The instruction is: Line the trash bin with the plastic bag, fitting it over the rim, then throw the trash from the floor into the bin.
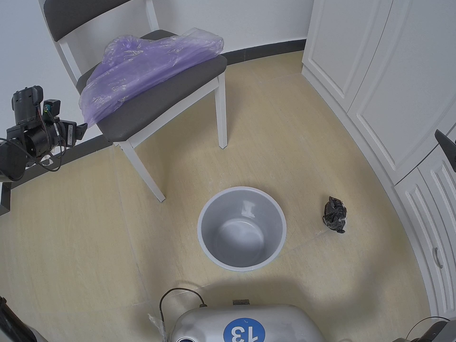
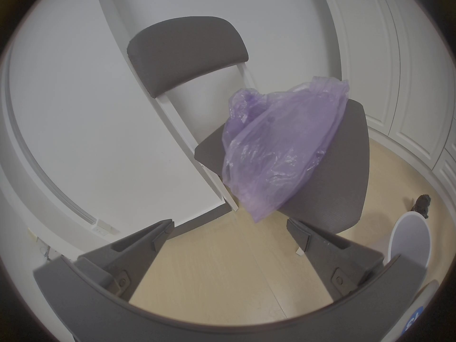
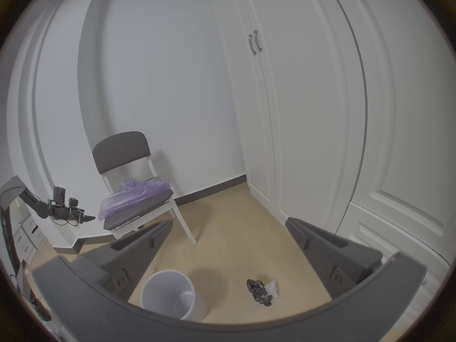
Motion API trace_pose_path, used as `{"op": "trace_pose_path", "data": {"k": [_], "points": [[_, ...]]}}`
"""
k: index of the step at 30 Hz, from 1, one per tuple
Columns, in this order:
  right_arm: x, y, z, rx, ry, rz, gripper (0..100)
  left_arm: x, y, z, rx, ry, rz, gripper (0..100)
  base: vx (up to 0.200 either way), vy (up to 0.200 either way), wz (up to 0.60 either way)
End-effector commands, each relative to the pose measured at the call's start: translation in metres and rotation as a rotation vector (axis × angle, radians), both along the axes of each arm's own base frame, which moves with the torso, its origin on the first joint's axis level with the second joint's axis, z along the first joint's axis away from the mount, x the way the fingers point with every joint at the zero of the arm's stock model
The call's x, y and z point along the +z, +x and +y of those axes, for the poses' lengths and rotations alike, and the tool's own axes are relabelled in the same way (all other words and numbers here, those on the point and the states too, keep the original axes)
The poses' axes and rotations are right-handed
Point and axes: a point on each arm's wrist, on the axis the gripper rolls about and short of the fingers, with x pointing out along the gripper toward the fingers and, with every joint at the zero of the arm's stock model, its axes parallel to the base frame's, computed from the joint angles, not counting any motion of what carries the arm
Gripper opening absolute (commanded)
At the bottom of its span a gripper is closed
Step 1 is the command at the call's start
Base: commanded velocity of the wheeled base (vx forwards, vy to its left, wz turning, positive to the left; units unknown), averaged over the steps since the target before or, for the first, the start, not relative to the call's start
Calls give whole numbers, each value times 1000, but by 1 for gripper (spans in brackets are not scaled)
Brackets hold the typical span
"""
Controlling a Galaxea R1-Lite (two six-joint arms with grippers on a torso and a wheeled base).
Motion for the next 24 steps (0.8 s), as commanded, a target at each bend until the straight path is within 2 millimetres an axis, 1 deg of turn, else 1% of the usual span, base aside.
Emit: {"op": "trace_pose_path", "data": {"k": [1, 4, 7, 10, 14, 17, 24], "points": [[2, -2, 0, 2, 8, -10, 100, -2, 0, -5, -14, -1, 9, 100, 0, 0, 0], [2, -2, 0, 3, 10, -11, 100, 3, -5, -6, -20, 0, -4, 100, 0, 0, 0], [2, -2, 0, 3, 10, -10, 100, 1, -2, -6, -21, -1, -1, 100, 0, 0, 0], [2, -2, 0, 3, 14, -9, 100, -12, 14, -5, -21, -5, 19, 100, 0, 0, 0], [2, -2, -1, 2, 16, -12, 100, -17, 30, -5, -13, -36, -16, 100, 0, 0, 0], [2, -2, -1, 2, 16, -12, 100, -14, 34, -8, -20, -48, -36, 100, 0, 0, 0], [0, 0, 0, 2, 14, -2, 100, -5, 34, -7, -16, -63, -70, 100, 0, 0, 0]]}}
